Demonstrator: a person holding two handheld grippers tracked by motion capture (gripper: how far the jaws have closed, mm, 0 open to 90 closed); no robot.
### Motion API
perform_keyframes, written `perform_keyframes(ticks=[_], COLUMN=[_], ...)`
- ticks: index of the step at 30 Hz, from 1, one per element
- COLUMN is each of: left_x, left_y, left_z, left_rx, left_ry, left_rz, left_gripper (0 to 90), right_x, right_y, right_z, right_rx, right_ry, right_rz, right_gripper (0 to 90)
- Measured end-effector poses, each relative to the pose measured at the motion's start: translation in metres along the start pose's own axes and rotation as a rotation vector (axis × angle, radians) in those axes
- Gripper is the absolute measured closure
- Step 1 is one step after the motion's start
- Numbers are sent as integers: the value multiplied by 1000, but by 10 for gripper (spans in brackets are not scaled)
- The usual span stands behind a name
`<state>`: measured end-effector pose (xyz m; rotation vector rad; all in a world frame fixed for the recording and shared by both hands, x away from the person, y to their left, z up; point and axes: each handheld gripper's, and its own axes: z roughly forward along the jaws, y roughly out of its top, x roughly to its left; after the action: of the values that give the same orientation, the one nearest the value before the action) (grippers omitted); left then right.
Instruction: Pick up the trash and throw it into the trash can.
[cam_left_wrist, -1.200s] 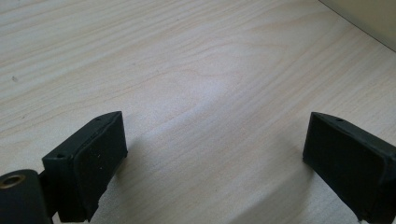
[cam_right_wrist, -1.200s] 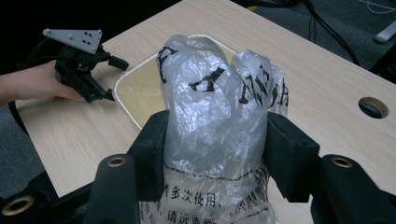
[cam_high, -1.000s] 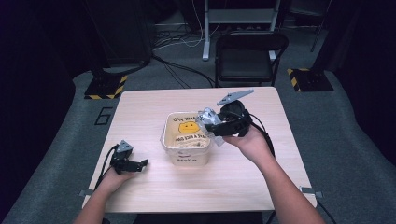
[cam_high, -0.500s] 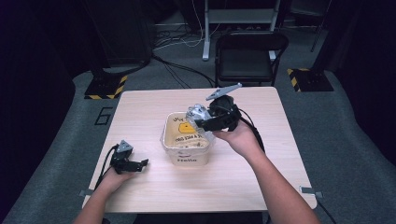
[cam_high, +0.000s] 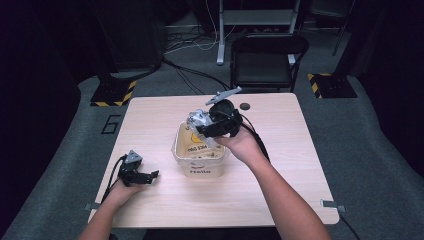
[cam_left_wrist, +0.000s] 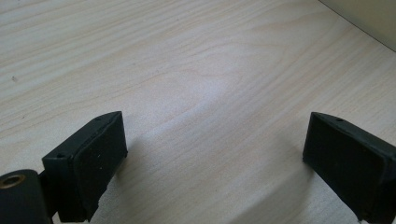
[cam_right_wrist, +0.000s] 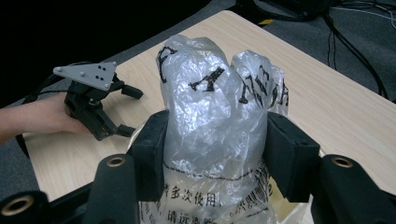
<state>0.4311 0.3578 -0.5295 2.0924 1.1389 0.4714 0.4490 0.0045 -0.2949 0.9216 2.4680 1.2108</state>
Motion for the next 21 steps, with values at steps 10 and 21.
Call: perform_keyframes(ticks=[10, 21], left_x=[0, 0], left_y=[0, 0], left_z=[1, 1], left_rx=[-8, -6], left_ry=[2, -2], left_rz=[1, 3], left_gripper=[57, 54], right_x=[5, -2], right_y=[2, -15], right_z=[24, 51], right_rx=[-1, 33], right_ry=[-11, -16], right_rz=[-20, -13], right_gripper=[445, 440])
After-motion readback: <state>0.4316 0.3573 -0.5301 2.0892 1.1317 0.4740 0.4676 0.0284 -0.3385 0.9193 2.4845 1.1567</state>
